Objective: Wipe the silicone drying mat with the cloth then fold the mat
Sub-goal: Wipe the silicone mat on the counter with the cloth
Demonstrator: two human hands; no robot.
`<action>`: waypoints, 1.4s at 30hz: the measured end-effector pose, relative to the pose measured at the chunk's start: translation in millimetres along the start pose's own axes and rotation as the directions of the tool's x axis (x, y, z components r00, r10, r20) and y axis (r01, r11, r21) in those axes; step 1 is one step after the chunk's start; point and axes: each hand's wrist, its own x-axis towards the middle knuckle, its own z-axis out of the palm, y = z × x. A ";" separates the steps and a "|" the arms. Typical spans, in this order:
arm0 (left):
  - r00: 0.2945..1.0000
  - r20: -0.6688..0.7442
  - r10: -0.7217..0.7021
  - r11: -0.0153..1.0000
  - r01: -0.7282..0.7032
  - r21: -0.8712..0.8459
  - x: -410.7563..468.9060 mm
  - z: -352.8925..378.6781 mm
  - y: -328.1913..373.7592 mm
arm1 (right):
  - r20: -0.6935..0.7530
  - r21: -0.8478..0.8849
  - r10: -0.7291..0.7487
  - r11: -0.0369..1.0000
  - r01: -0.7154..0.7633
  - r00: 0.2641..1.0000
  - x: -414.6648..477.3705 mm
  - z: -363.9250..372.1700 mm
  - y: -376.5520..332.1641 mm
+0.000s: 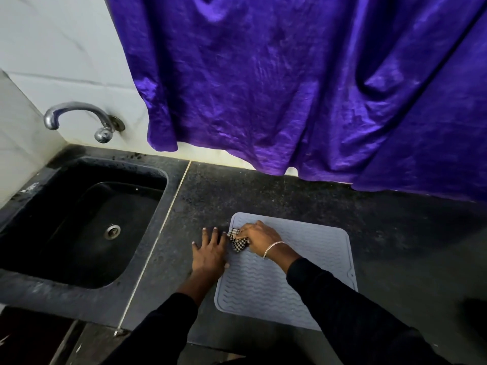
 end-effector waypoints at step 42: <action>0.991 0.103 0.086 0.995 -0.090 0.035 2.8 -24.5 -10.3 | 0.008 0.024 -0.014 1.000 0.014 1.000 -37.5 28.0 3.5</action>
